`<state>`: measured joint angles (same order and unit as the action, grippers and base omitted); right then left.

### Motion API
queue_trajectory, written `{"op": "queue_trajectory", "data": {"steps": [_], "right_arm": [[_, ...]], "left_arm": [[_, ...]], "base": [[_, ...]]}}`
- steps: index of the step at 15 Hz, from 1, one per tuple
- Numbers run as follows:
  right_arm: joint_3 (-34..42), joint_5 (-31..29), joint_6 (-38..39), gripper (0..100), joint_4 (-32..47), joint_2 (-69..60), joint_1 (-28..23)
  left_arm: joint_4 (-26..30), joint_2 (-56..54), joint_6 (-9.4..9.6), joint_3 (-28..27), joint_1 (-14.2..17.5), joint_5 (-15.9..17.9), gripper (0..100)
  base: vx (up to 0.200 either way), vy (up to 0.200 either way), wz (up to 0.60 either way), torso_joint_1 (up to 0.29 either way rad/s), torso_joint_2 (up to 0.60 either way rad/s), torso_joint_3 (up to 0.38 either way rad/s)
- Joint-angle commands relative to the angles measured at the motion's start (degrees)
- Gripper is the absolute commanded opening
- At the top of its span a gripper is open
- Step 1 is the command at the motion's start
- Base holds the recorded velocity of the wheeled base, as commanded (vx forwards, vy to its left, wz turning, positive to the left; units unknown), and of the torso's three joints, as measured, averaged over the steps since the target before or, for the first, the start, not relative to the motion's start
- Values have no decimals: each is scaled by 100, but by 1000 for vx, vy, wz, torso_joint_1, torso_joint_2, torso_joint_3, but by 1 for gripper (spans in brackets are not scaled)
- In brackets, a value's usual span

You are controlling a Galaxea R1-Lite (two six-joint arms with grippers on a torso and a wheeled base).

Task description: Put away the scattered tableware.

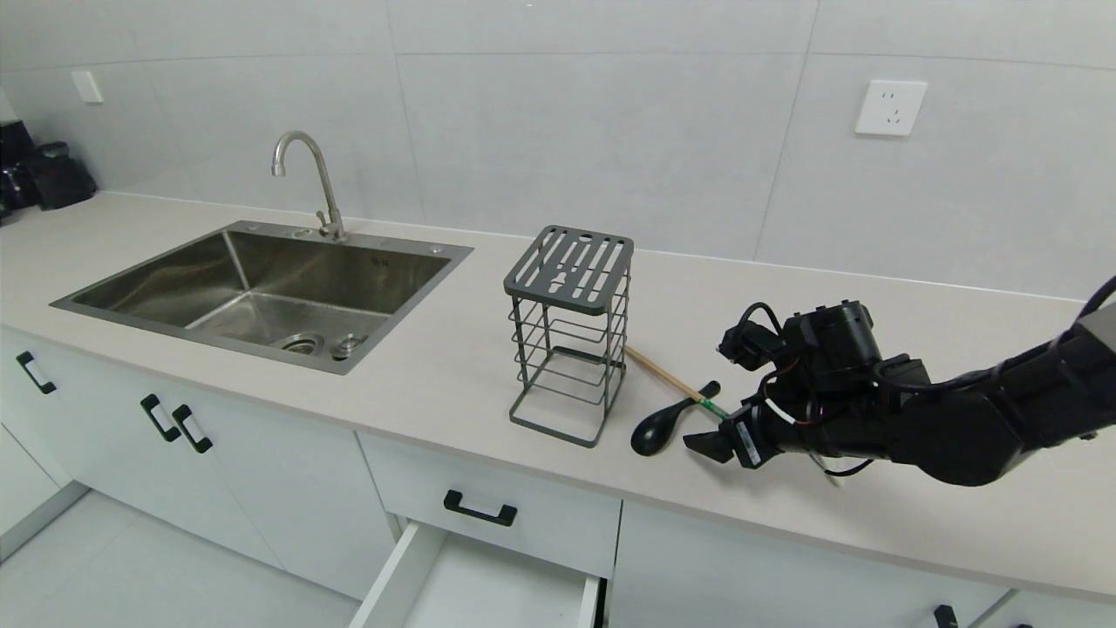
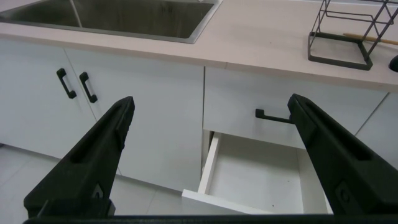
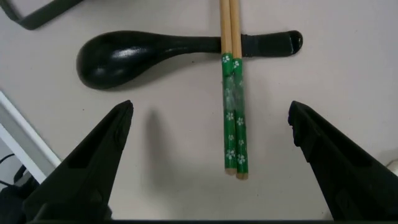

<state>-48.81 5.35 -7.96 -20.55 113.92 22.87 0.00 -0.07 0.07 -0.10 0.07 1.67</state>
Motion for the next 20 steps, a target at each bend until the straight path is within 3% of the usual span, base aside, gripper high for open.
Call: {"op": "queue_trajectory", "data": {"steps": [1,9,10,12,20], "right_arm": [[-50,1,-4,100,-1,104,-11],[-340,-210,49,100,-10,508,112],[-340,-236,49,0,-10,508,112],[-322,-491,58,0,16,429,42],[-41,-526,14,0,25,-555,-292]], "left_arm": [[0,7,1,1,1,0,100],[0,7,1,1,1,0,100],[0,7,1,1,1,0,100],[0,7,1,1,1,0,100],[0,7,1,1,1,0,100]], "base": [[0,0,0,0,0,0],[0,0,0,0,0,0],[0,0,0,0,0,0],[0,0,0,0,0,0],[0,0,0,0,0,0]]}}
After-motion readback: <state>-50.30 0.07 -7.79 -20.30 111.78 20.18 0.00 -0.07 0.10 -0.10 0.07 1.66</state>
